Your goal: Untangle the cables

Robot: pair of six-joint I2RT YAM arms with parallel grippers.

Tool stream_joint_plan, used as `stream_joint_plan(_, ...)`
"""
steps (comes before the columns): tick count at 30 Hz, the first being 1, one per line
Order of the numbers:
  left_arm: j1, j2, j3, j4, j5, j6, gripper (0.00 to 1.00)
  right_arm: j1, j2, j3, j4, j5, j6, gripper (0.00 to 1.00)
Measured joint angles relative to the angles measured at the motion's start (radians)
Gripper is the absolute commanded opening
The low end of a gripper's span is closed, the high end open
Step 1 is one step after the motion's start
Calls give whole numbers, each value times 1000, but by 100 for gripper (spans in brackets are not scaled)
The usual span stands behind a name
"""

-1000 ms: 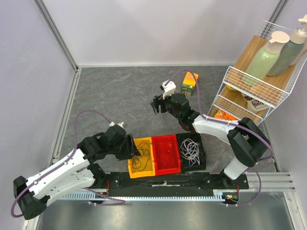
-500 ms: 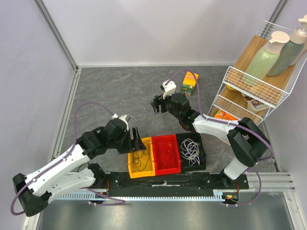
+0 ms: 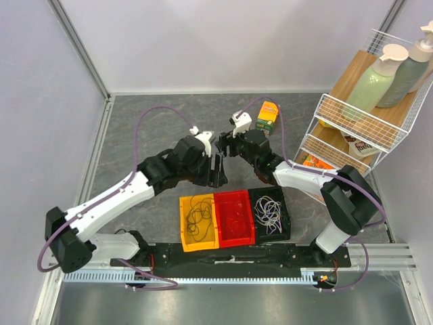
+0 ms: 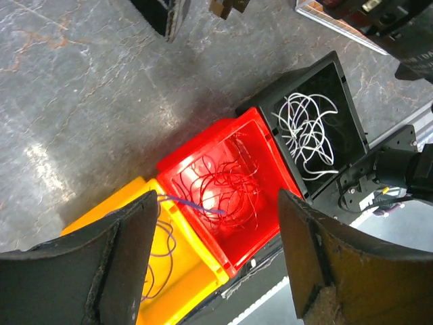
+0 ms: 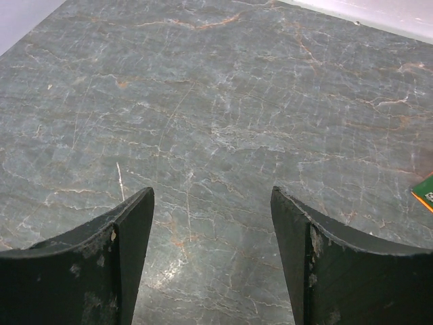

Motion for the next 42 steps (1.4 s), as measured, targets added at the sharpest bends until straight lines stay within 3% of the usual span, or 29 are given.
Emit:
stream_joint_plan(7, 0, 107, 9, 32, 10, -1, 75, -12, 0, 0, 5, -7, 4, 77)
stream_joint_plan(12, -2, 117, -4, 32, -15, -22, 50, -13, 0, 0, 7, -17, 5, 77)
stream_joint_plan(19, -16, 185, -18, 31, -20, -42, 34, -16, 0, 0, 10, -18, 7, 77)
stream_joint_plan(23, -23, 167, -63, 23, -21, -60, 3, -19, 0, 0, 14, -20, 8, 77)
stream_joint_plan(34, -60, -113, -363, 23, 8, -189, 2, -22, 0, -4, 15, -25, 15, 77)
stream_joint_plan(40, -95, -141, -471, 16, 8, -263, 3, -24, 0, -4, 21, -30, 19, 77)
stream_joint_plan(42, -107, -140, -473, 1, 4, -275, 8, -24, 0, -4, 22, -33, 22, 77)
